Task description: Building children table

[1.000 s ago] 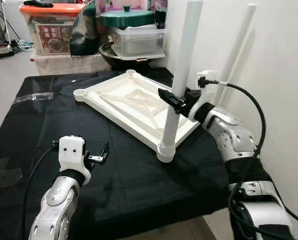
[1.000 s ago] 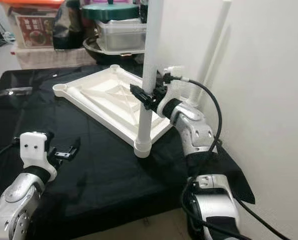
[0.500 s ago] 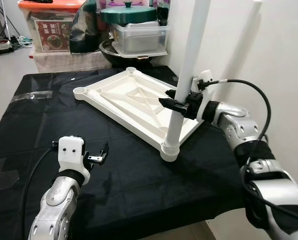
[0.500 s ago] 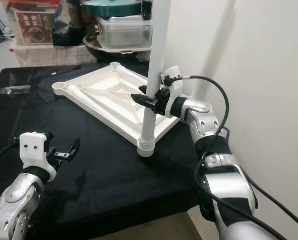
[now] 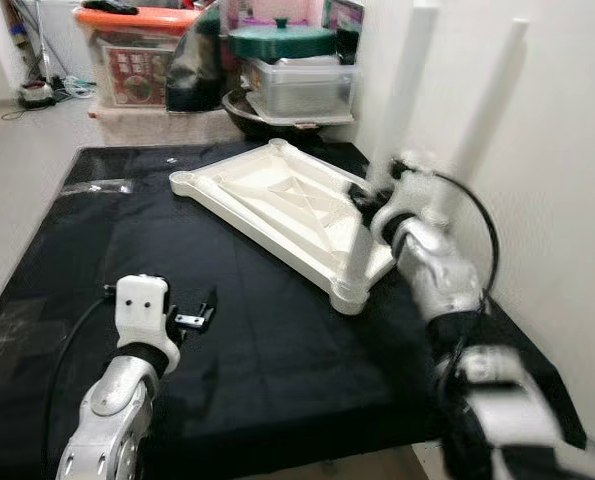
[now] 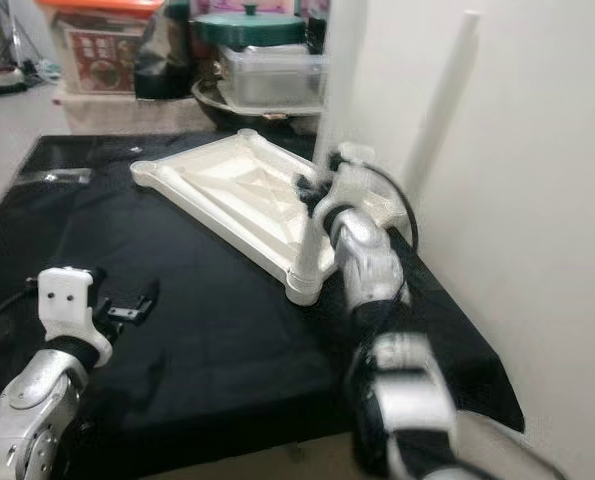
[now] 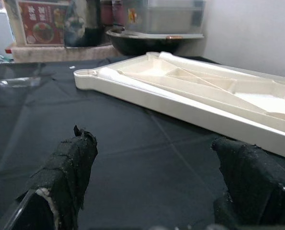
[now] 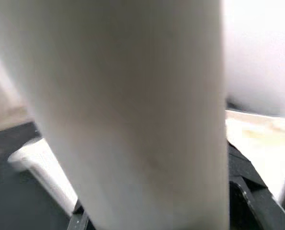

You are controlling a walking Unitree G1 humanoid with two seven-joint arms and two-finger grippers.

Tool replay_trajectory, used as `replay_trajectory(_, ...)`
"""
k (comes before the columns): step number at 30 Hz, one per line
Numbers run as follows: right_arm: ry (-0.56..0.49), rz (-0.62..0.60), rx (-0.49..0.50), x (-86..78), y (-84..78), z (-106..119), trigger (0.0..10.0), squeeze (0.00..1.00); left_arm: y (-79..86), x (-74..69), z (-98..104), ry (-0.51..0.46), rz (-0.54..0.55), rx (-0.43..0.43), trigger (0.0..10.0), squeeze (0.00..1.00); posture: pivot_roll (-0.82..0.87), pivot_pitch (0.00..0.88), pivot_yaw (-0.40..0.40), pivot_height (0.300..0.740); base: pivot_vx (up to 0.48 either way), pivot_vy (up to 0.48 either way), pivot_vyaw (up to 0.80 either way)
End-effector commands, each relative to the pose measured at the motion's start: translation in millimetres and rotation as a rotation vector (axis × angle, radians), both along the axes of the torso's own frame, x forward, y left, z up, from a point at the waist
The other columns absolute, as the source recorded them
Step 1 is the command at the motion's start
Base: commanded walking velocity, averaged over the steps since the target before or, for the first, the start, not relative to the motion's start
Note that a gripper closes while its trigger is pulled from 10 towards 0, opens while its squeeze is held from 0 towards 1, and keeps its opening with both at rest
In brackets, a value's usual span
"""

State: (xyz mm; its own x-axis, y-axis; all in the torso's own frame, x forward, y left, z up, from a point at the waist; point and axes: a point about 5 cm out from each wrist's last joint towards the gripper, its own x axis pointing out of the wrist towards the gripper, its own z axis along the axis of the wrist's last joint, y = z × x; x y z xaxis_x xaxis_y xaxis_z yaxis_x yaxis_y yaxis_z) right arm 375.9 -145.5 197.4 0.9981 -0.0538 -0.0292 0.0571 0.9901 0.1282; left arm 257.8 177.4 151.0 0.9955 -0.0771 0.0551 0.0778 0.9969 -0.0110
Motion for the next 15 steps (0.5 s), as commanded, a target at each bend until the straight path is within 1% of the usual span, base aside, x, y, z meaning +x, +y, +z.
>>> replay_trajectory(1, 0.142, -0.056, 0.056, -13.5, 9.1, -32.4, 0.0, 0.0, -1.1, 1.4, -2.3, 0.017, 0.0, -0.003, 10.0, 0.0, 0.07, 0.0, -0.073, 0.74, 0.0, 0.0, 0.0)
replay_trajectory(2, 0.148, -0.025, 0.063, -11.7, 27.0, -33.0, 0.0, 0.0, -1.8, 3.0, -3.0, 0.022, -0.002, -0.003, 10.0, 0.0, 0.07, 0.0, -0.082, 0.74, 0.0, 0.0, 0.0)
replay_trajectory(4, 0.148, -0.025, 0.063, -11.7, 27.0, -33.0, 0.0, 0.0, -1.8, 3.0, -3.0, 0.022, -0.002, -0.003, 10.0, 0.0, 0.07, 0.0, -0.082, 0.74, 0.0, 0.0, 0.0)
replay_trajectory(5, 0.162, 0.014, 0.062, -7.4, 38.2, -32.2, 0.0, 0.0, -2.3, 4.0, -3.5, 0.026, -0.005, -0.004, 10.0, 0.0, 0.07, 0.0, -0.082, 0.74, 0.0, 0.0, 0.0)
replay_trajectory(6, 0.164, 0.068, 0.052, -0.9, 42.1, -26.4, 10.0, 0.0, -1.9, 4.3, -3.8, 0.027, -0.004, -0.009, 10.0, 0.0, 0.06, 0.0, -0.087, 0.74, 0.0, 0.0, 0.0)
replay_trajectory(9, 0.164, 0.102, 0.047, 2.9, 43.9, -22.1, 10.0, 0.0, -1.5, 4.4, -3.8, 0.027, -0.003, -0.013, 10.0, 0.0, 0.06, 0.0, -0.089, 0.74, 0.0, 0.0, 0.0)
replay_trajectory(10, 0.12, 0.105, 0.056, 5.2, 39.0, -13.6, 10.0, 1.0, -1.1, 4.2, -3.8, 0.025, 0.0, -0.014, 10.0, 0.0, 0.06, 0.0, -0.089, 0.74, 0.0, 0.0, 0.0)
replay_trajectory(12, 0.065, 0.148, 0.038, 7.1, 30.3, 0.3, 10.0, 1.0, -0.6, 3.9, -3.9, 0.023, 0.004, -0.017, 10.0, 0.0, 0.06, 0.0, -0.088, 0.74, 0.0, 0.0, 0.0)
replay_trajectory(15, 0.046, 0.154, 0.024, 6.9, 27.3, 5.4, 10.0, 1.0, -0.5, 3.9, -3.9, 0.022, 0.005, -0.018, 10.0, 0.0, 0.06, 0.0, -0.086, 0.74, 0.0, 0.0, 0.0)
